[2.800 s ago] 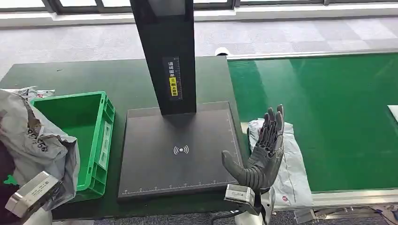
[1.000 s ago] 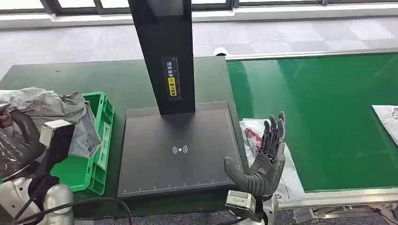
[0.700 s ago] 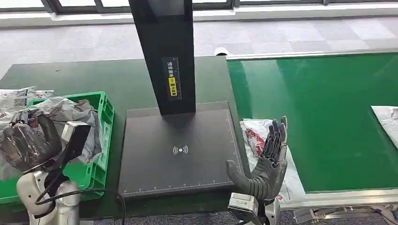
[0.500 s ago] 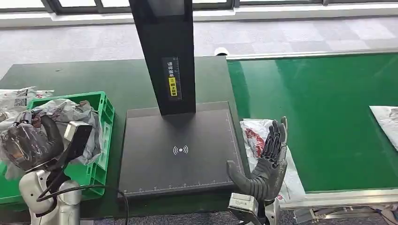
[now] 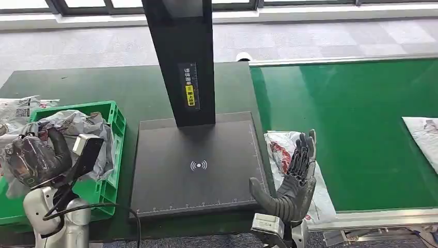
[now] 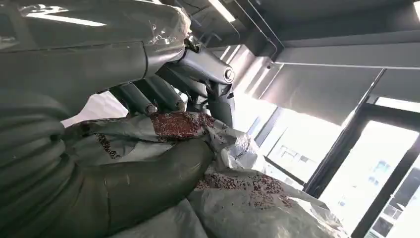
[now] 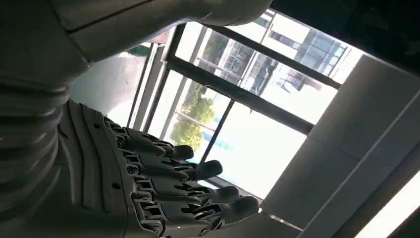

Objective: Moved the parcel from conveyor to table for the left to box.

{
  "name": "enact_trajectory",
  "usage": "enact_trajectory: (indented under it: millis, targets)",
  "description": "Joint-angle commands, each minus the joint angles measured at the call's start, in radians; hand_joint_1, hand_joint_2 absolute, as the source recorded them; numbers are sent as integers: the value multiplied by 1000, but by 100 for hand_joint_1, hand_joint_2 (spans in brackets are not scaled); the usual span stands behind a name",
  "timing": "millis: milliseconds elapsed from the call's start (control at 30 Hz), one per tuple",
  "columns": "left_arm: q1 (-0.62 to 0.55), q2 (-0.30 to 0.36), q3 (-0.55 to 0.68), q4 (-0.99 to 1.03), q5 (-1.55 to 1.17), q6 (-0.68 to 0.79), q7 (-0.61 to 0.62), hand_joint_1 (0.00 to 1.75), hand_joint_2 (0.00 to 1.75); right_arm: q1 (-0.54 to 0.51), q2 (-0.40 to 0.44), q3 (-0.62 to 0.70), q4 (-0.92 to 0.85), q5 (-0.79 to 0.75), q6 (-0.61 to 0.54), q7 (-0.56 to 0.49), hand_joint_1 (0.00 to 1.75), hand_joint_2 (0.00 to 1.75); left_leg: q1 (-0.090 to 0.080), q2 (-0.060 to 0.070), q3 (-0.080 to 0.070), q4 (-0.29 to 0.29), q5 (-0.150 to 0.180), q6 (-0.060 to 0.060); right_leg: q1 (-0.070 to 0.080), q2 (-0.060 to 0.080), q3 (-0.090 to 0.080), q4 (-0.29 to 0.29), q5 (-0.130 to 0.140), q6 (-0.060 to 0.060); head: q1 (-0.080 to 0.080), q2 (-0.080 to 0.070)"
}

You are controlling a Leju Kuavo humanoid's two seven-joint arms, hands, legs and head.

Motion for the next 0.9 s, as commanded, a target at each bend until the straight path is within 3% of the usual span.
enact_trajectory:
  millis: [33,900]
  targets:
    - [-39,16,55,58,-2,0,-1,175,175,-9,4,-51,3,-3,3,0,0,175,0,0,2,-2,1,0,0,-1,2,-1,0,-1,0,0]
    - [-39,16,55,58,-2,0,-1,175,175,-9,4,-51,3,-3,3,0,0,175,0,0,1,-1,0,0,0,-1,1,-1,0,0,0,0]
